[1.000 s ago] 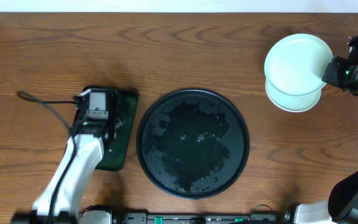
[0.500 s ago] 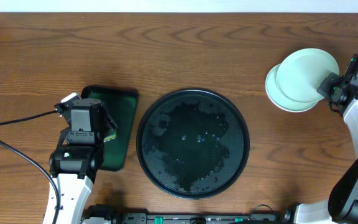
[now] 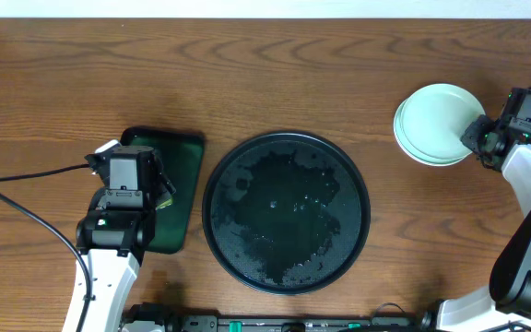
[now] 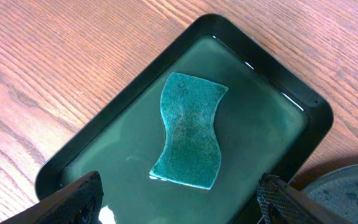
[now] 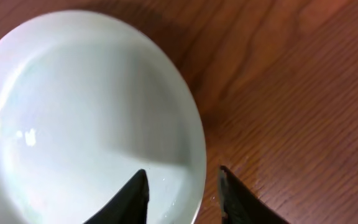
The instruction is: Clean dirty plates on tray and stack at the side
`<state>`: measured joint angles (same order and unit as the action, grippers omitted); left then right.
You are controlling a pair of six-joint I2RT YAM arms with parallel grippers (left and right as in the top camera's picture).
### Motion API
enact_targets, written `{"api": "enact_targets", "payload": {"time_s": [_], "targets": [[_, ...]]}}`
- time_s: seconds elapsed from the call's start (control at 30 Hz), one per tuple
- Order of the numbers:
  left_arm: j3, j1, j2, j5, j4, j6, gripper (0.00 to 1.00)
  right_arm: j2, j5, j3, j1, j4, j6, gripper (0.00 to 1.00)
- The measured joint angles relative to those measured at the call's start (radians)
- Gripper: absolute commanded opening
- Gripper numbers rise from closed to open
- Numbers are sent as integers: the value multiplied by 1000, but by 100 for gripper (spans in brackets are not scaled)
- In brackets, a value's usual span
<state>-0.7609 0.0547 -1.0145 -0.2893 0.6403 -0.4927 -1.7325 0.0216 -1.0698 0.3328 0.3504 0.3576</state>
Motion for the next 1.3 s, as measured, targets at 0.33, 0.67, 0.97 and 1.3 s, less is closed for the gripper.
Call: {"api": "enact_targets", "payload": {"time_s": [0.33,0.67,0.97,1.3], "targets": [[0,0,0,0,0,0,81,351,-60,4,-19,231,3,53],[0,0,-6,0,8,0,81,695,-130,3,-245,621,-2,66],[0,0,-6,0,8,0,81,817,-278,3,-468,841,-2,99],[0,0,-6,0,8,0,81,817,-315,3,-483,898,-2,99]]}}
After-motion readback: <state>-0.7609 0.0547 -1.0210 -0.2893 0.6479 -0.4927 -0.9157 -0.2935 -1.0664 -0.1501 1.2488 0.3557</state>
